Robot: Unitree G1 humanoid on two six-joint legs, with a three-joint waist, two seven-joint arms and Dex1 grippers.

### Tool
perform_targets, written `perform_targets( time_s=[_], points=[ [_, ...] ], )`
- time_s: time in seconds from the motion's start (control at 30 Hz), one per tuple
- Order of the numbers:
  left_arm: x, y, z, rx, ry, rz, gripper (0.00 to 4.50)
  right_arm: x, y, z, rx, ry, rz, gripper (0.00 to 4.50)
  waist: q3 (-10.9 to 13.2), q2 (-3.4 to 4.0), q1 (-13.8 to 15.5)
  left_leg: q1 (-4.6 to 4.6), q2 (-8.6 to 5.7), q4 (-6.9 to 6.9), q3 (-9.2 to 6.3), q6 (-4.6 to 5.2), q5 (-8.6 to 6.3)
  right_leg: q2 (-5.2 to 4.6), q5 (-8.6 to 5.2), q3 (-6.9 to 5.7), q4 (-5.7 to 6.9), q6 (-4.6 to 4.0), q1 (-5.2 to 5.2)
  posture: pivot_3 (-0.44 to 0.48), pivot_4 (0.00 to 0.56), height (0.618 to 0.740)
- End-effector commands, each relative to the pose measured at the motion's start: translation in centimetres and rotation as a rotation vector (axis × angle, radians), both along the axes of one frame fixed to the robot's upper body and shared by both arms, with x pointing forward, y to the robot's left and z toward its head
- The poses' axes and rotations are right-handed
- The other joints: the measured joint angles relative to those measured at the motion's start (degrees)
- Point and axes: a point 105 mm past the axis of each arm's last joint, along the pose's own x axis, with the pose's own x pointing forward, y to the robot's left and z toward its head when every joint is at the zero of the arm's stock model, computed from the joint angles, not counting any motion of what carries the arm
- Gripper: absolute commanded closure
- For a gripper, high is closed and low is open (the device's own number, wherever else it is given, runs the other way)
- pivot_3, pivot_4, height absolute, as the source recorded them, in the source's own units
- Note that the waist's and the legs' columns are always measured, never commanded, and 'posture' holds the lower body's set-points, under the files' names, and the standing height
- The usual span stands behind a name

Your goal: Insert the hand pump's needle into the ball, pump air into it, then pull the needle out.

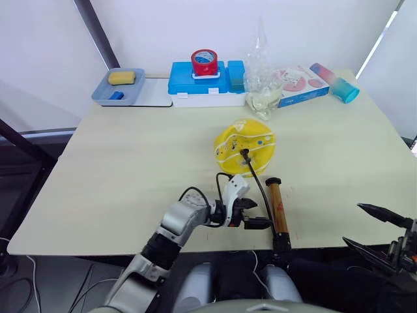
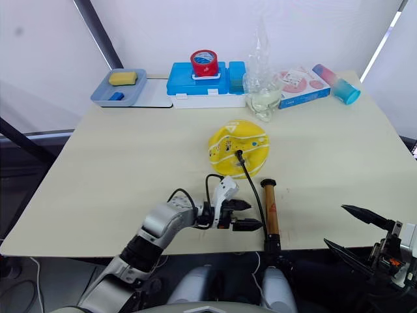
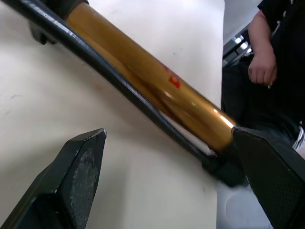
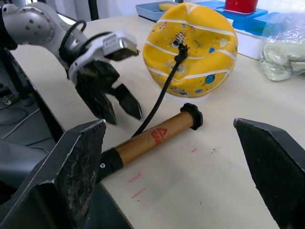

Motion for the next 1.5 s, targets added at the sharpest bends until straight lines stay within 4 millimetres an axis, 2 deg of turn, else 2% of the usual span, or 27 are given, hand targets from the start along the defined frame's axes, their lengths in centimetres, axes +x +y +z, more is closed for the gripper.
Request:
perform_targets(
  time_s=[0.03, 0.2, 0.23, 0.3, 0.4, 0.5, 0.6, 0.77, 0.9, 1.0, 1.3, 1.5],
  points=[
    [0.3, -1.1, 0.5, -0.031, -0.021, 0.008, 0.03, 0.0, 0.4, 0.6, -0.016, -0.026, 0.017, 0.00, 0.0, 0.00, 0.0, -0.01, 0.00, 0.00, 0.00, 0.00, 0.00, 0.00, 0.00, 0.00, -0.01, 0.00, 0.00, 0.000, 0.150, 0.737],
    [0.0, -1.6, 0.4, -0.058, 0.014, 0.020, 0.03, -0.2, 0.3, 0.4, -0.023, -0.023, 0.013, 0.00, 0.0, 0.00, 0.0, -0.04, -0.01, 0.00, -0.01, 0.00, -0.01, -0.06, 0.00, -0.02, -0.05, 0.00, 0.00, 0.000, 0.150, 0.737],
    [0.0, -1.6, 0.4, -0.061, 0.020, 0.025, 0.26, -0.2, 0.3, 0.4, -0.025, -0.023, 0.012, 0.00, 0.0, 0.00, 0.0, -0.04, -0.01, 0.00, -0.03, 0.00, -0.01, -0.06, 0.00, -0.03, -0.05, 0.00, 0.00, 0.000, 0.150, 0.737],
    [0.0, -1.6, 0.3, -0.063, 0.022, 0.029, 0.87, -0.3, 0.3, 0.3, -0.028, -0.021, 0.010, 0.00, 0.0, 0.00, 0.0, -0.05, 0.00, -0.01, -0.08, 0.00, -0.01, -0.07, 0.00, -0.07, -0.05, 0.00, 0.00, 0.000, 0.150, 0.737],
    [0.1, -1.5, 0.2, -0.066, 0.021, 0.040, 2.21, -0.4, 0.3, 0.2, -0.033, -0.018, 0.010, 0.00, 0.0, 0.00, 0.0, -0.08, 0.00, -0.01, -0.12, -0.01, -0.01, -0.07, 0.00, -0.10, -0.05, -0.01, -0.01, 0.000, 0.150, 0.737],
    [0.2, -1.4, 0.3, -0.068, 0.014, 0.041, 3.14, -0.4, 0.3, 0.1, -0.037, -0.016, 0.011, 0.00, 0.0, 0.00, 0.0, -0.10, 0.00, -0.01, -0.15, -0.06, -0.04, -0.09, 0.00, -0.13, -0.07, 0.00, -0.01, 0.000, 0.150, 0.737],
    [0.2, -1.3, 0.3, -0.071, 0.012, 0.042, 4.47, -0.4, 0.4, 0.0, -0.036, -0.016, 0.011, 0.00, 0.0, 0.00, 0.0, -0.12, 0.00, -0.01, -0.16, -0.06, -0.04, -0.09, 0.00, -0.07, -0.10, 0.00, -0.02, 0.000, 0.150, 0.737],
    [0.2, -0.9, 0.4, -0.066, -0.001, 0.041, 4.47, -0.4, 0.5, 0.0, -0.031, -0.017, 0.014, 0.00, 0.0, 0.02, 0.0, -0.39, -0.05, 0.00, -0.49, -0.12, -0.03, 0.23, -0.01, 0.40, -0.31, 0.03, -0.06, 0.000, 0.150, 0.737],
    [0.4, -0.1, 1.0, -0.054, -0.031, 0.017, 4.47, -0.2, 0.7, -0.1, -0.027, -0.017, 0.020, 0.00, 0.0, 0.06, -0.1, -0.79, -0.05, -0.04, -1.32, -0.63, 0.08, 1.06, -0.02, 1.76, -0.71, 0.08, -0.09, 0.000, 0.150, 0.737],
    [0.6, 0.8, 1.6, -0.027, -0.073, -0.031, 4.47, -0.2, 1.0, -0.2, -0.023, -0.016, 0.029, 0.00, 0.0, 0.09, -0.1, -0.84, -0.03, -0.12, -1.58, -0.82, 0.17, 1.38, -0.04, 2.29, -0.70, 0.10, -0.07, 0.000, 0.150, 0.737],
    [0.7, 4.7, 2.6, 0.098, -0.148, -0.250, 4.47, 0.1, 2.0, -0.1, -0.011, -0.021, 0.071, 0.00, -0.1, 0.12, -0.2, -0.84, -0.06, -0.09, -1.50, -0.88, 0.21, 1.39, -0.03, 2.41, -0.66, 0.12, -0.06, 0.000, 0.150, 0.737],
    [1.4, 7.4, 2.7, 0.188, -0.172, -0.287, 4.47, 0.3, 2.8, 0.0, -0.008, -0.025, 0.104, 0.00, -0.1, 0.12, -0.1, -0.84, -0.07, -0.10, -1.34, -0.85, 0.19, 1.34, -0.01, 2.45, -0.69, 0.16, -0.10, 0.000, 0.150, 0.737]
  ],
)
